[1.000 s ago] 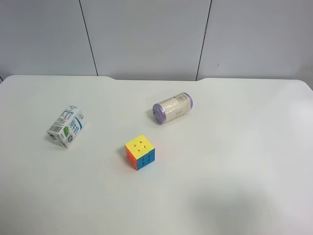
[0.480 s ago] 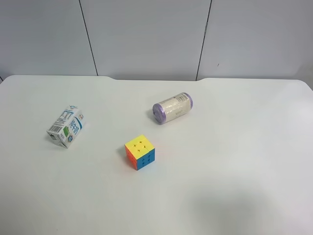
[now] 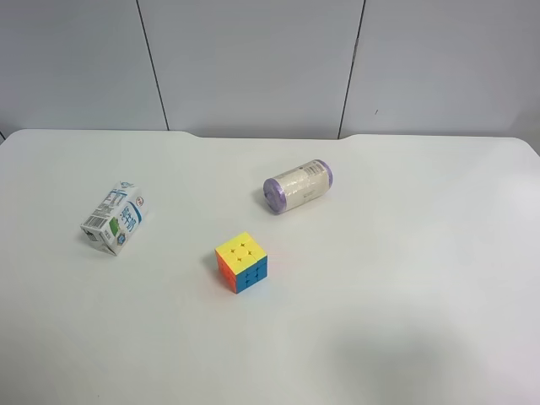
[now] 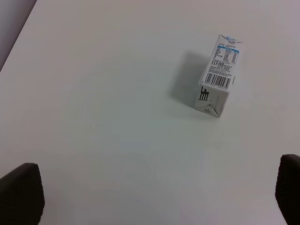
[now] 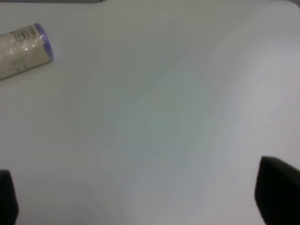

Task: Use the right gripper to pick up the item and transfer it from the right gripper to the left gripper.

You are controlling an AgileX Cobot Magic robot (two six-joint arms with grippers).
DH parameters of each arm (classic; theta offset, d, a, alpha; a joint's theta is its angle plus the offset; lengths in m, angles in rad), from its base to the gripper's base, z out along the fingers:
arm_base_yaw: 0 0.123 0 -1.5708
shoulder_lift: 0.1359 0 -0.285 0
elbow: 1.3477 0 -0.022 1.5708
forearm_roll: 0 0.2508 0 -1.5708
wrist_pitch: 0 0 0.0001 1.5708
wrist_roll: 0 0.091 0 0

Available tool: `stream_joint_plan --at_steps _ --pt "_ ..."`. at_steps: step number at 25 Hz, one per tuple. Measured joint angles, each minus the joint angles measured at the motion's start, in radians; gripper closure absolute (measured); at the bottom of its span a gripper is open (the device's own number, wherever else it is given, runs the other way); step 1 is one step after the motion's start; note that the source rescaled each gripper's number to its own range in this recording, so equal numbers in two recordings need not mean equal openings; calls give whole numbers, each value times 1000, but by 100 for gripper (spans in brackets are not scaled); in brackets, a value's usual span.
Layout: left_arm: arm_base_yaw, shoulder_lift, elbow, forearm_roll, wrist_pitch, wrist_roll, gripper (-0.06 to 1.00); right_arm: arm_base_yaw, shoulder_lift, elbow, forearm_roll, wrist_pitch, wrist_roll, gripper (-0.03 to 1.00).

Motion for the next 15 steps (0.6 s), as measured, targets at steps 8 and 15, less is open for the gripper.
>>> stream_joint_plan --at_steps 8,15 --pt "0 0 0 0 0 -1 -6 0 0 0 0 0 0 -3" --pt "0 0 0 0 0 0 -6 0 0 0 0 0 0 -3"
